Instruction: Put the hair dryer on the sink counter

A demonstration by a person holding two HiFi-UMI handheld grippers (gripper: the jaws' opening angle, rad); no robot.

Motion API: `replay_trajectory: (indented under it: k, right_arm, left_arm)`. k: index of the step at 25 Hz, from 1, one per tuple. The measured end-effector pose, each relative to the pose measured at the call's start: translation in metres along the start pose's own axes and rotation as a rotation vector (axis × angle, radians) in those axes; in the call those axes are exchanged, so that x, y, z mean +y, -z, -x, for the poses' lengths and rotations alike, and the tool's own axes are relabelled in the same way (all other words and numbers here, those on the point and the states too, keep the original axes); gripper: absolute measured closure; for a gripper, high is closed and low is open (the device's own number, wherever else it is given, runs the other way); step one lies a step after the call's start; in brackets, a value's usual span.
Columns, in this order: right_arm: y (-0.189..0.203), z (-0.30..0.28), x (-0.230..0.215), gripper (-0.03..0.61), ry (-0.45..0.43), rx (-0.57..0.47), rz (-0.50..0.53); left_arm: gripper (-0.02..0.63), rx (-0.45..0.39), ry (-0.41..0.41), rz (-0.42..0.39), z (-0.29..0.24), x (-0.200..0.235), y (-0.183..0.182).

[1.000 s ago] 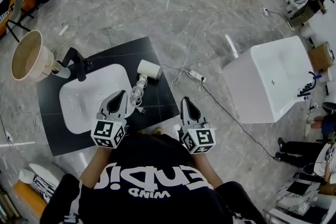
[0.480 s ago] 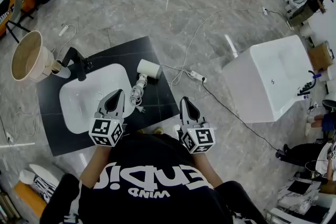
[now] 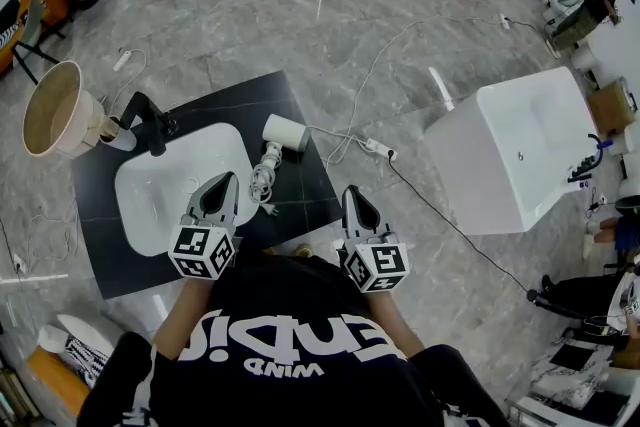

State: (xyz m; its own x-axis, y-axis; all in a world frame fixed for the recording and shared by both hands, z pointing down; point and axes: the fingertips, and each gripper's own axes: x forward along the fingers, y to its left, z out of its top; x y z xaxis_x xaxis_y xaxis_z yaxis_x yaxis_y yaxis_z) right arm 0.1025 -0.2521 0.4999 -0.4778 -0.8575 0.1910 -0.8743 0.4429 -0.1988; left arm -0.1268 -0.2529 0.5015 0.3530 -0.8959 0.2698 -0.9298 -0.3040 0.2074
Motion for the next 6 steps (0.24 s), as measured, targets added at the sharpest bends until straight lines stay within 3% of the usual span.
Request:
replay_trajectory:
  k: [6]
  right_arm:
    - [-0.0006, -0.0016, 0.0016, 0.555, 0.002, 0.005, -0.004]
  left_arm:
    - [0.606, -0.001, 0.007, 0.006, 0.001, -0.0007, -0.0011]
